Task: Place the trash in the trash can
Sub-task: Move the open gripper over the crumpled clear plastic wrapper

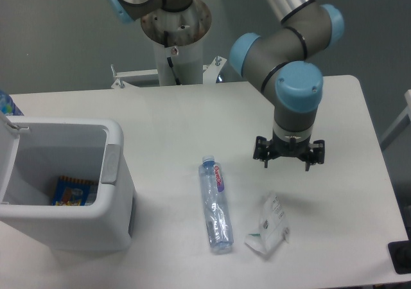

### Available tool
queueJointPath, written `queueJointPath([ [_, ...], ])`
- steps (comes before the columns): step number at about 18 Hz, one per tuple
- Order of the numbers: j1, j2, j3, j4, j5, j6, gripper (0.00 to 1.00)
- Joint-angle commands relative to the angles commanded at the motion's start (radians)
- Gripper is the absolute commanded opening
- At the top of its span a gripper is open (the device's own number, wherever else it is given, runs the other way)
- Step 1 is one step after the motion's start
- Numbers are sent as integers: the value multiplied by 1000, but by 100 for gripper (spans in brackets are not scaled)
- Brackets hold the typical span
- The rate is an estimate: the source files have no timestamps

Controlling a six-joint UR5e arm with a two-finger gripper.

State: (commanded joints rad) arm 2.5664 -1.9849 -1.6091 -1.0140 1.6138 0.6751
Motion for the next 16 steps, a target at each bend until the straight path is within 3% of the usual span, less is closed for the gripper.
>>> queueJointPath([
  [2, -18, -27, 11, 15, 1, -35, 100],
  [6, -45, -69, 11, 124, 6, -65, 100],
  [11, -52, -77, 2, 127, 6, -63, 100],
  [16, -55, -124, 25, 135, 6, -58, 100],
])
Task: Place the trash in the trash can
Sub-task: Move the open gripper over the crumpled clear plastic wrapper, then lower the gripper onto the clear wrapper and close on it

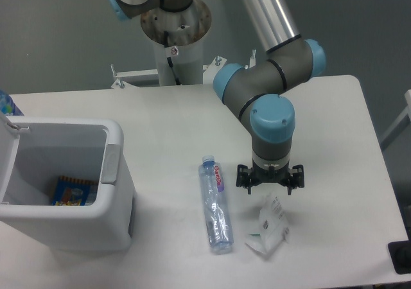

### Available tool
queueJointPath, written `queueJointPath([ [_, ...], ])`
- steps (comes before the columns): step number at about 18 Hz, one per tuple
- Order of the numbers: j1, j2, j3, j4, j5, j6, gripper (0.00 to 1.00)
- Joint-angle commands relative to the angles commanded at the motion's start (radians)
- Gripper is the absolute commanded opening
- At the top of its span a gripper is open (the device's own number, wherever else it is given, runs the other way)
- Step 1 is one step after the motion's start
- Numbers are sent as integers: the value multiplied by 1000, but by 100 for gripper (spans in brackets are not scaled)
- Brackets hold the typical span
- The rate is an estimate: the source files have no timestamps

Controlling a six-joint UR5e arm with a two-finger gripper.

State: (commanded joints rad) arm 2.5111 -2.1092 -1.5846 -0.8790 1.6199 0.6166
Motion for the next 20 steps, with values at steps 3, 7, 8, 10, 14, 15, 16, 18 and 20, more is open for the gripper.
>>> queueJointPath([
  [3, -15, -21, 17, 2, -2, -1, 100],
  [7, -43, -52, 52, 3, -2, -9, 90],
  [8, -44, -55, 54, 3, -2, -18, 82],
  [10, -44, -63, 64, 3, -2, -49, 63],
  [14, -54, -84, 94, 3, 0, -101, 33],
  [15, -54, -86, 95, 3, 2, -106, 28],
  [16, -54, -86, 97, 3, 2, -112, 25],
  [18, -54, -86, 107, 3, 2, -129, 24],
  [20, -54, -86, 117, 3, 2, -141, 20],
])
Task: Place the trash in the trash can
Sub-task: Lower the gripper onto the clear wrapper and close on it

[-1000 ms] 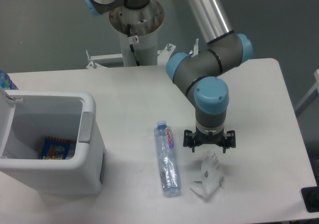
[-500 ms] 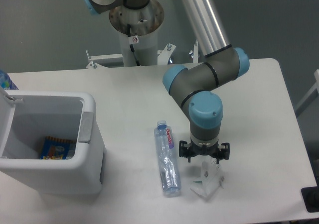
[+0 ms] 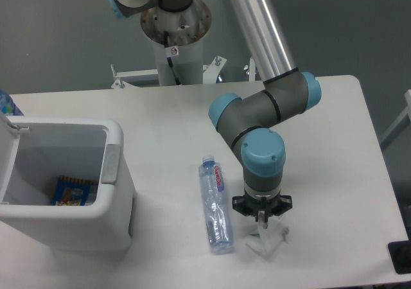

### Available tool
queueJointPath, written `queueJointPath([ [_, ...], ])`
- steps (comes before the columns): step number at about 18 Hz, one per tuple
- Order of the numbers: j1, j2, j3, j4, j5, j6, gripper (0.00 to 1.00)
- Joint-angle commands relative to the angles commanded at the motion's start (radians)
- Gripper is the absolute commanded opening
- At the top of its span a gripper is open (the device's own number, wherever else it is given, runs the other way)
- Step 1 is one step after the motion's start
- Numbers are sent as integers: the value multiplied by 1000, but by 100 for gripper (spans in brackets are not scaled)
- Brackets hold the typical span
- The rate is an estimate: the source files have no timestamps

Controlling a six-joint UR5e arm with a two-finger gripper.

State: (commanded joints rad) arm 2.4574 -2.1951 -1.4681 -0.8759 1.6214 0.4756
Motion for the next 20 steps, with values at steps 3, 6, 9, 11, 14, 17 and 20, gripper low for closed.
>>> queueJointPath([
  [3, 2, 2, 11, 0, -2, -8, 17],
  [6, 6, 9, 12, 0, -6, -8, 13],
  [9, 9, 12, 29, 0, -11, -31, 13],
  [11, 9, 9, 44, 0, -11, -69, 13],
  [14, 9, 8, 52, 0, -11, -80, 13],
  [17, 15, 9, 68, 0, -12, -118, 13],
  [20, 15, 15, 77, 0, -18, -138, 13],
])
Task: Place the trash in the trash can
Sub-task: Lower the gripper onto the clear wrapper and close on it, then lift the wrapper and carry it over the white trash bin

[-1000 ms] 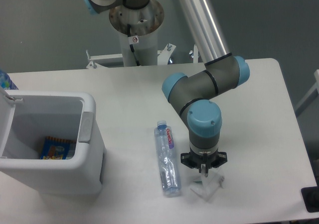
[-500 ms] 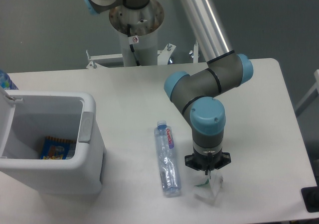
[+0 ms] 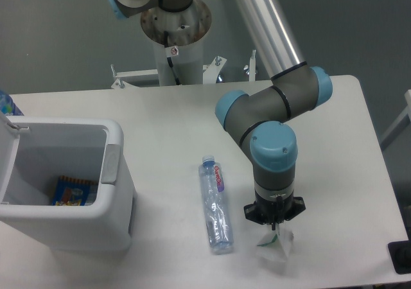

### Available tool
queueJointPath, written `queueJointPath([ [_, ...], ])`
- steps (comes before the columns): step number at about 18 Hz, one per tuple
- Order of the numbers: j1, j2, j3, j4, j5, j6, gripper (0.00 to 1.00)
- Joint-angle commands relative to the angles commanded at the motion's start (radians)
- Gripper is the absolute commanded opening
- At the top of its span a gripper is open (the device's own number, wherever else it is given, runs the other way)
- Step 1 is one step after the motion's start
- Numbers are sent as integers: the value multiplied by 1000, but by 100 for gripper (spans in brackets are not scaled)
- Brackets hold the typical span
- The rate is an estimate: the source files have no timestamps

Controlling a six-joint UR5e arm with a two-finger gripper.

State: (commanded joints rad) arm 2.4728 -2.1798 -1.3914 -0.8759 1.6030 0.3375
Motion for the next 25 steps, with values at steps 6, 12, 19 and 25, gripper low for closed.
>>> queueJointPath([
  [6, 0, 92, -1, 0, -93, -52, 13],
  [12, -31, 198, -2, 0, -195, -115, 13],
  [19, -101, 288, 6, 2, -282, -163, 13],
  [25, -164, 383, 23, 0, -403, -213, 13],
])
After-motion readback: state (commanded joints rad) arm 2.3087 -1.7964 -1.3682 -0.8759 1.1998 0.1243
